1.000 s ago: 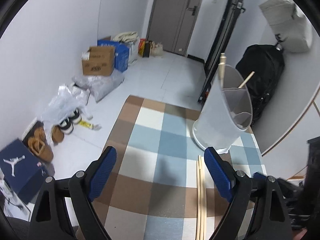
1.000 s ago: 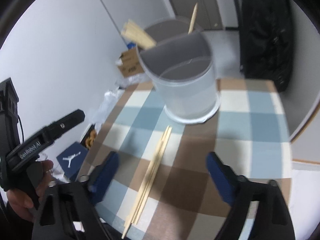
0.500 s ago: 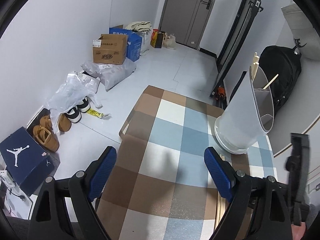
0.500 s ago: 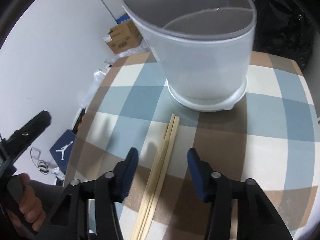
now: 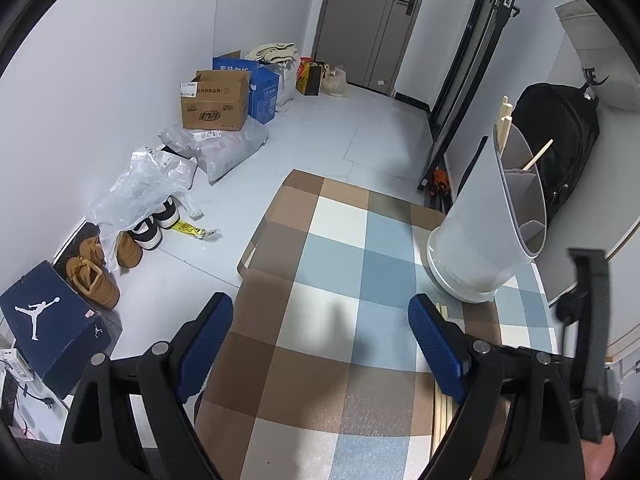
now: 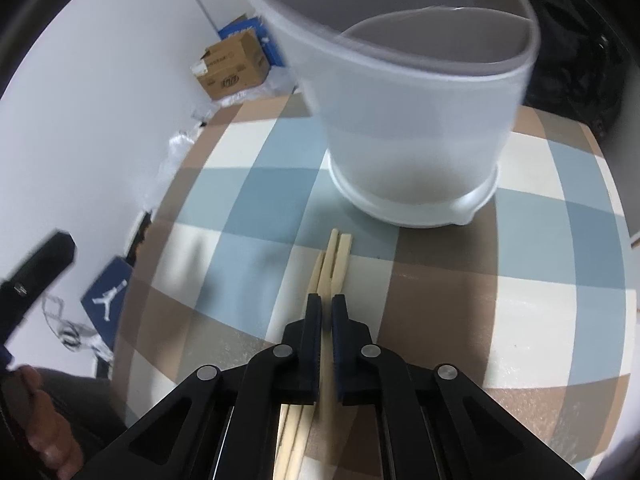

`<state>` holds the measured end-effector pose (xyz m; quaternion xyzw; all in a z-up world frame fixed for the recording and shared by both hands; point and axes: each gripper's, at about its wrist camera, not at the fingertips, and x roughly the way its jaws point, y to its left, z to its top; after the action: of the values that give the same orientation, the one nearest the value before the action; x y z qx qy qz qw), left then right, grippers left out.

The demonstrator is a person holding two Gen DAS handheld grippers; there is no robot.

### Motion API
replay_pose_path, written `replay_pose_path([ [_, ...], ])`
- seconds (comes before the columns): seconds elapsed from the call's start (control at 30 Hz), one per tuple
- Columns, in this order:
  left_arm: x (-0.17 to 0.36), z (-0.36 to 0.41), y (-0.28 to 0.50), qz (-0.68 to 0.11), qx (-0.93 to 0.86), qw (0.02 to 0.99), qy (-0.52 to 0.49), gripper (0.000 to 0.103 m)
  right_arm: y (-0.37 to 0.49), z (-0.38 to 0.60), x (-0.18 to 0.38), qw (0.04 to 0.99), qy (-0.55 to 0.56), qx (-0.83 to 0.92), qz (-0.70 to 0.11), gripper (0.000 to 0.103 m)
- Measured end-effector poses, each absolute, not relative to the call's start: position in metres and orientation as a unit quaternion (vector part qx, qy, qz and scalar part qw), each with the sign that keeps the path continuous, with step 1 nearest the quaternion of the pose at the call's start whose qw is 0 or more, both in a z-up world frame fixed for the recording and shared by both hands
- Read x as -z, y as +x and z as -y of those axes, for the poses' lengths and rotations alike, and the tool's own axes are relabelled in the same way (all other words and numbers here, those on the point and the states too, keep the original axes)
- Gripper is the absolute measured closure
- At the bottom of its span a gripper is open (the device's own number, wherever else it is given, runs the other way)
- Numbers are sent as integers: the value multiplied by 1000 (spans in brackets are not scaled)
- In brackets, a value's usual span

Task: Organize utensils
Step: 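Close the right tool on a chopstick and lift it while the left tool approaches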

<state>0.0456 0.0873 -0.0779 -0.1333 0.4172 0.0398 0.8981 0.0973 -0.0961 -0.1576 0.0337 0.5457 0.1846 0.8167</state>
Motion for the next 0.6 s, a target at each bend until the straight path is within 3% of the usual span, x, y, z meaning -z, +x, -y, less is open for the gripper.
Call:
replay_pose_path([
  [0.6, 112, -23, 60, -511, 31, 857, -51, 17, 97, 175, 107, 821, 203, -191, -498, 99],
])
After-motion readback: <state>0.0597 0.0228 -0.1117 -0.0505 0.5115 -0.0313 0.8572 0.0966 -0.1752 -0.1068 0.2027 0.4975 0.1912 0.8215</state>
